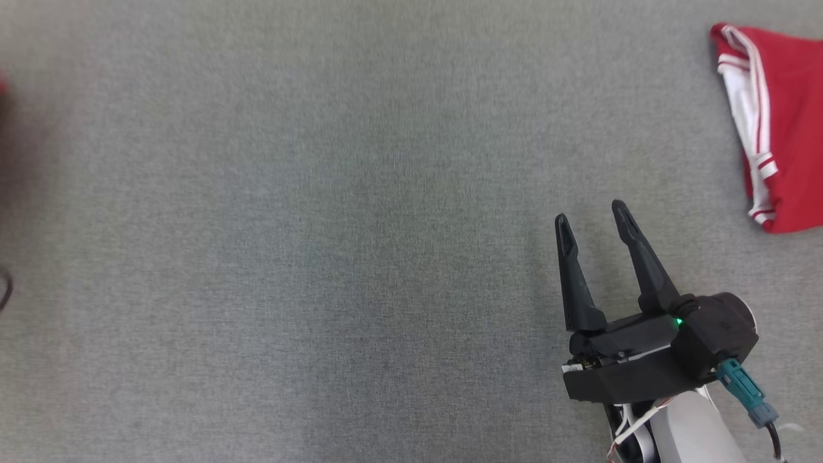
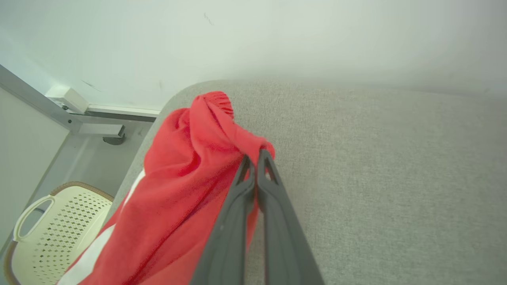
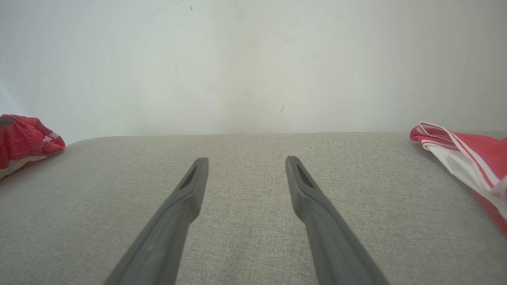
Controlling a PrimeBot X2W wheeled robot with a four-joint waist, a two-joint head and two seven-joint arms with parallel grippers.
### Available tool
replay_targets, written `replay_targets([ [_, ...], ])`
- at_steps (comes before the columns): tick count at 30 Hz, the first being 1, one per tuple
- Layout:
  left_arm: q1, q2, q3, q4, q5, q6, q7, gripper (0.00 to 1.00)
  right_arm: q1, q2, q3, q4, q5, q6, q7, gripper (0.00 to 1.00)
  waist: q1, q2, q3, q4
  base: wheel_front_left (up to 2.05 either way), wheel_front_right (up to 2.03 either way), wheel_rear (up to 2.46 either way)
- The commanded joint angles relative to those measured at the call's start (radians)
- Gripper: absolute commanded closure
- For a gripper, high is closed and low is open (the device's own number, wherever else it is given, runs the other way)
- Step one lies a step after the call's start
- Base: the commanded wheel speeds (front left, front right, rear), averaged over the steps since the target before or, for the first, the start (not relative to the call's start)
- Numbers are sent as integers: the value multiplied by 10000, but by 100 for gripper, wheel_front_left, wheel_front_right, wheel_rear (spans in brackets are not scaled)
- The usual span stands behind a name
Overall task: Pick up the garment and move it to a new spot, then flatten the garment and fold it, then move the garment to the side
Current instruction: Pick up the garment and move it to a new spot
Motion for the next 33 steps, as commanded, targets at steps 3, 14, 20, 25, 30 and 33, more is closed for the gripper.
replay_targets([
  [3,-334,249,-789,-1265,-434,21,-355,100,249,-4,-30,110,208,3,-5,0,0,0,-738,-2,0,0,0],
  [14,-1052,272,-2216,-4909,-1185,21,-207,100,486,-2,-300,185,630,3,-5,0,0,0,-1669,-672,0,0,0],
  [20,-863,166,-2532,-6644,-1120,255,266,100,544,-2,-417,214,959,3,-4,0,0,0,-1866,-1350,0,0,0],
  [25,-96,-166,-2824,-7907,-1369,655,495,100,639,-1,-389,280,1128,3,-5,0,0,0,-1965,-1746,0,0,0],
  [30,1337,-535,-3230,-8433,-1537,1048,185,100,578,-2,-351,364,1241,3,-5,0,0,0,-2032,-2039,0,0,0],
  [33,2238,-823,-3573,-8204,-1487,1202,-188,100,570,2,-255,501,1283,3,-5,0,0,0,-2132,-2183,0,0,0],
])
